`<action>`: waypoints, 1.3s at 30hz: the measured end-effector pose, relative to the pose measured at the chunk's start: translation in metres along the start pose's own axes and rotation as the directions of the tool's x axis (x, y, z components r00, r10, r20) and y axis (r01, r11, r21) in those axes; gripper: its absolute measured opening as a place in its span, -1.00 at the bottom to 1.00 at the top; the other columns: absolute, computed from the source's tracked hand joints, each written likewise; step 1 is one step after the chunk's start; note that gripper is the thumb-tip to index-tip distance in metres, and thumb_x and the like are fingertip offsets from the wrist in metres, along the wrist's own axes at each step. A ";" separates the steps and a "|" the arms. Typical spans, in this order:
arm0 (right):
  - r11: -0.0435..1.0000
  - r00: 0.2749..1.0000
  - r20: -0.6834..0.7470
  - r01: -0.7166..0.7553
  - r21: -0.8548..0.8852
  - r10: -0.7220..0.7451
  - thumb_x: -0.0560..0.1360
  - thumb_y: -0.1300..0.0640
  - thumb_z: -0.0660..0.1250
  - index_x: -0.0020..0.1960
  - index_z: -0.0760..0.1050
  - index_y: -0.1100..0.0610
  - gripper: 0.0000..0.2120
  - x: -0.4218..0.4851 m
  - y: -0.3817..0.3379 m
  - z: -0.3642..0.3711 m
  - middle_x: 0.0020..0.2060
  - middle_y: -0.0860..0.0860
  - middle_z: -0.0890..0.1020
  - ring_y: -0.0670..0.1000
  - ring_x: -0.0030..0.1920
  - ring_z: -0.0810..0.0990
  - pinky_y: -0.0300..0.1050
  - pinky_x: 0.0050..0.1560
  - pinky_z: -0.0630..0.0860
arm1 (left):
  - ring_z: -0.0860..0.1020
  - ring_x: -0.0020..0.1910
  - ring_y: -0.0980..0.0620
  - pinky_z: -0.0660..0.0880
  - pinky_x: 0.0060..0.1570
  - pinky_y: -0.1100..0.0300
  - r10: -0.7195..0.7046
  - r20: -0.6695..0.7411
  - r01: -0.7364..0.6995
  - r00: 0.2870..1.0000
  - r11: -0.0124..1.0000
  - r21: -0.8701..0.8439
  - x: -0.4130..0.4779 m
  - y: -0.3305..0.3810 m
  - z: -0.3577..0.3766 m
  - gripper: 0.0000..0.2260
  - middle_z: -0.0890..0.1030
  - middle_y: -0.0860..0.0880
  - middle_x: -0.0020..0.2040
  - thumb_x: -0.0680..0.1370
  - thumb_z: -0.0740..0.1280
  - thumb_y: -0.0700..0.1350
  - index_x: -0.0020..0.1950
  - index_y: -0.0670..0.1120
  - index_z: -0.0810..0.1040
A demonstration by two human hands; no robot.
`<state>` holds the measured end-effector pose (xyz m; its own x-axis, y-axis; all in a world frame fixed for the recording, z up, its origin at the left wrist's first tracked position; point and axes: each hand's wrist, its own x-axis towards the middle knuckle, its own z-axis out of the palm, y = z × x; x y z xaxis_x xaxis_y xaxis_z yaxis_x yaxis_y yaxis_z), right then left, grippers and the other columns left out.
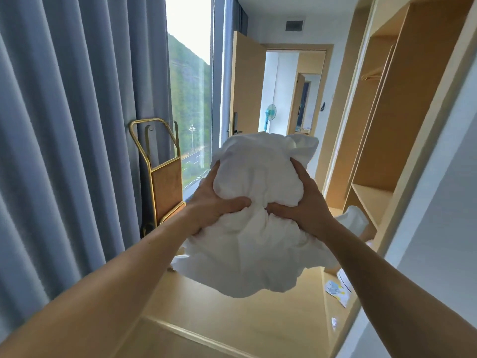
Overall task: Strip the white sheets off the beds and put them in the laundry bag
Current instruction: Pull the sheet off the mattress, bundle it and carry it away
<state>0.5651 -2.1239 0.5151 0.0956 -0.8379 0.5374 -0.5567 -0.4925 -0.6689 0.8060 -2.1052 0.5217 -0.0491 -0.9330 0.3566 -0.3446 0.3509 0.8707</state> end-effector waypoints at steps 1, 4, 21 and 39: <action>1.000 1.000 -0.016 -0.002 -0.004 0.002 -0.01 -0.62 0.38 0.55 0.05 -0.23 0.24 0.015 0.007 0.005 0.44 -0.13 0.39 0.01 0.39 0.40 0.15 0.40 0.40 | 0.36 0.27 0.12 0.35 0.28 0.12 0.002 0.017 -0.002 1.000 1.000 0.004 0.021 -0.008 -0.001 0.04 0.34 0.26 0.30 0.20 0.58 0.19 0.56 0.29 0.08; 0.999 0.998 -0.041 -0.037 -0.015 0.037 0.04 -0.57 0.41 0.56 0.06 -0.20 0.21 0.052 0.032 0.019 0.45 -0.12 0.37 0.02 0.40 0.39 0.19 0.41 0.38 | 0.40 0.31 0.09 0.37 0.31 0.10 -0.007 0.072 0.007 0.997 1.000 -0.003 0.079 -0.034 0.004 0.03 0.39 0.22 0.36 0.16 0.58 0.23 0.53 0.32 0.12; 0.999 0.997 -0.066 -0.038 0.012 0.039 0.07 -0.57 0.43 0.55 0.06 -0.23 0.18 0.336 0.218 0.060 0.46 -0.15 0.37 -0.01 0.43 0.39 0.21 0.40 0.39 | 0.45 0.34 0.07 0.43 0.33 -0.06 0.034 0.091 -0.034 0.995 0.999 0.002 0.404 -0.133 0.064 0.04 0.44 0.23 0.38 0.04 0.60 0.36 0.44 0.46 0.18; 0.998 0.985 -0.165 -0.054 -0.023 0.050 0.05 -0.56 0.46 0.55 0.04 -0.27 0.19 0.648 0.390 0.139 0.46 -0.20 0.35 -0.04 0.43 0.37 0.15 0.42 0.36 | 0.45 0.33 0.05 0.46 0.31 0.01 0.167 0.172 -0.151 0.971 0.983 -0.105 0.782 -0.260 0.097 0.00 0.45 0.13 0.39 0.13 0.62 0.19 0.48 0.38 0.20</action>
<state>0.5247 -2.8915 0.5314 -0.0698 -0.8110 0.5809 -0.5798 -0.4409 -0.6852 0.7666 -2.9343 0.5415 -0.2662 -0.8608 0.4338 -0.2325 0.4941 0.8378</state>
